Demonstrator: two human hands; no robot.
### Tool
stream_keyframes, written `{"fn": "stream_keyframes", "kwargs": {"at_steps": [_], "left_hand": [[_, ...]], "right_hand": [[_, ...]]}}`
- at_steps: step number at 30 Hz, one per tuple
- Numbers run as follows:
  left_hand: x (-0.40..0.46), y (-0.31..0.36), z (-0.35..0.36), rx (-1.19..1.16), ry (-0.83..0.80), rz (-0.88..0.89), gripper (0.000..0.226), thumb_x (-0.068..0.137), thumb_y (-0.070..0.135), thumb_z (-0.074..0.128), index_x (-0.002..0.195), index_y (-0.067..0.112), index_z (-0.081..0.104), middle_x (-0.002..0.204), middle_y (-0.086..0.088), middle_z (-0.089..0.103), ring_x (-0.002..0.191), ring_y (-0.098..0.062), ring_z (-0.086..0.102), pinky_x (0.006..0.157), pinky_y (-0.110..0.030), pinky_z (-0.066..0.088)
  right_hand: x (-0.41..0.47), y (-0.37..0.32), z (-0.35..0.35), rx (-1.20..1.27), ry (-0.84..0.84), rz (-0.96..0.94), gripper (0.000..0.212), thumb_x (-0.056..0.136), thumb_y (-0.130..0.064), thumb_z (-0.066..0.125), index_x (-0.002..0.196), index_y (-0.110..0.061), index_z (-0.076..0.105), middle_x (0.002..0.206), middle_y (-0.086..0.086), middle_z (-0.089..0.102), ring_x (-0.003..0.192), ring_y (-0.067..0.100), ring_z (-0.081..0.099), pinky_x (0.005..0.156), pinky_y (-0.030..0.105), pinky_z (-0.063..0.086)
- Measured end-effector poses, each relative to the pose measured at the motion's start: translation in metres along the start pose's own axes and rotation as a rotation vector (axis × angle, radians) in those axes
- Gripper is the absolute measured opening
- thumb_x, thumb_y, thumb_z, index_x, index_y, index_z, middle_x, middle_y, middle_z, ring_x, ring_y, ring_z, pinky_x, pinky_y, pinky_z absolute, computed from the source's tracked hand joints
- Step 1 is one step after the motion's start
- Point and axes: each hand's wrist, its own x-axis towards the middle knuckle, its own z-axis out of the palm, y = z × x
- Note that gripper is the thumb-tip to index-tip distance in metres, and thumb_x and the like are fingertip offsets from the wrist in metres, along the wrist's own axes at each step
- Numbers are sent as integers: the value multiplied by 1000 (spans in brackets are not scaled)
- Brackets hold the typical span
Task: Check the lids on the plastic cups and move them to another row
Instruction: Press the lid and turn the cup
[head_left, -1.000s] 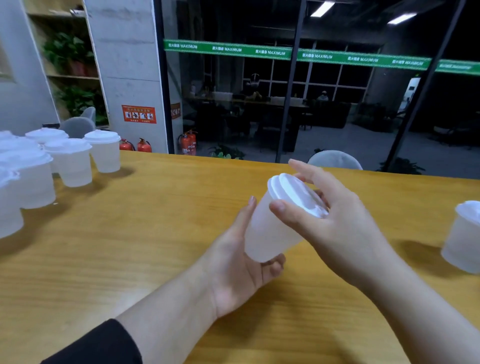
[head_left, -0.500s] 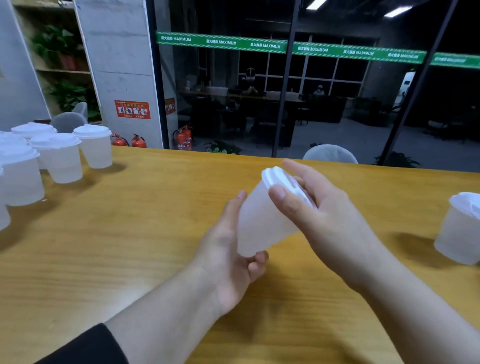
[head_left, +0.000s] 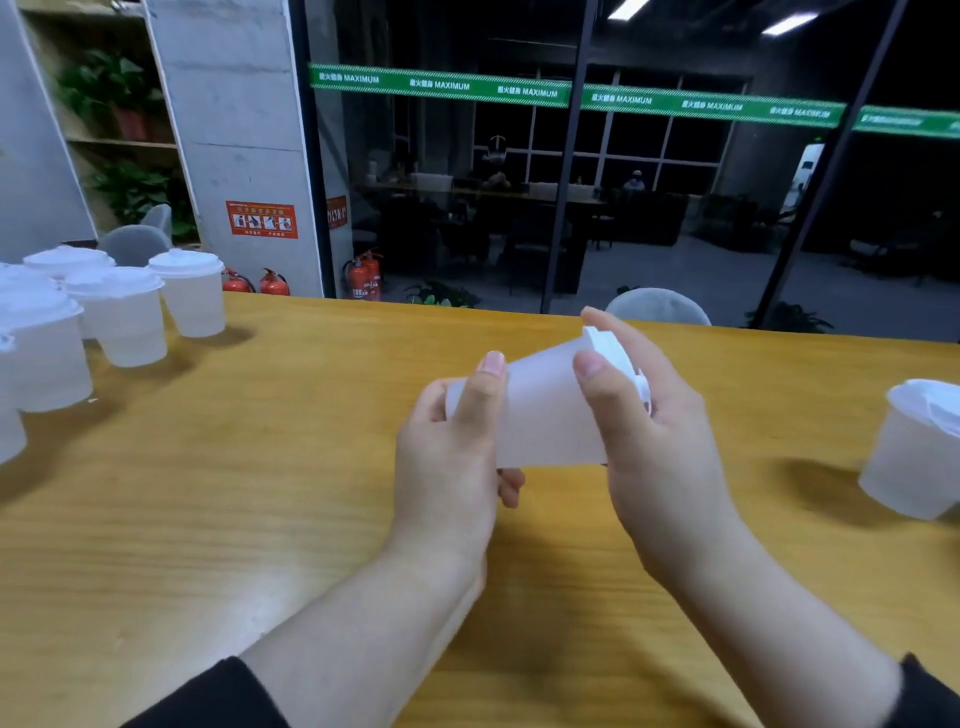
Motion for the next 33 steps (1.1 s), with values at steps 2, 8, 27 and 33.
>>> {"fn": "stream_keyframes", "kwargs": {"at_steps": [2, 8, 27, 33], "left_hand": [[3, 0, -3, 35, 9, 23, 52, 81, 62, 62, 95, 13, 67, 73, -4, 61, 55, -21, 53, 48, -34, 41], [-1, 19, -14, 186, 43, 83, 40, 88, 59, 70, 99, 21, 68, 79, -4, 65, 62, -16, 59, 53, -32, 46], [-109, 198, 113, 1406, -623, 689, 33, 96, 58, 58, 107, 30, 70, 95, 7, 67, 88, -6, 60, 74, -33, 53], [-133, 177, 118, 1232, -517, 698, 30, 96, 57, 58, 101, 29, 66, 93, 3, 65, 87, -16, 61, 75, -37, 51]], "right_hand": [[-3, 3, 0, -7, -32, 54, 65, 81, -68, 52, 143, -49, 51, 132, -24, 60, 122, -3, 54, 95, 17, 45], [-19, -6, -3, 160, -78, 329, 80, 78, -72, 69, 148, -40, 48, 133, -9, 66, 104, 16, 69, 94, 45, 59], [-128, -95, -88, 1332, -72, 604, 52, 107, -46, 40, 141, -10, 57, 132, 25, 66, 125, 40, 63, 105, 52, 48], [-153, -100, -116, 1245, -51, 614, 58, 99, -59, 51, 139, -20, 61, 135, 23, 65, 120, 46, 65, 98, 55, 55]]}}
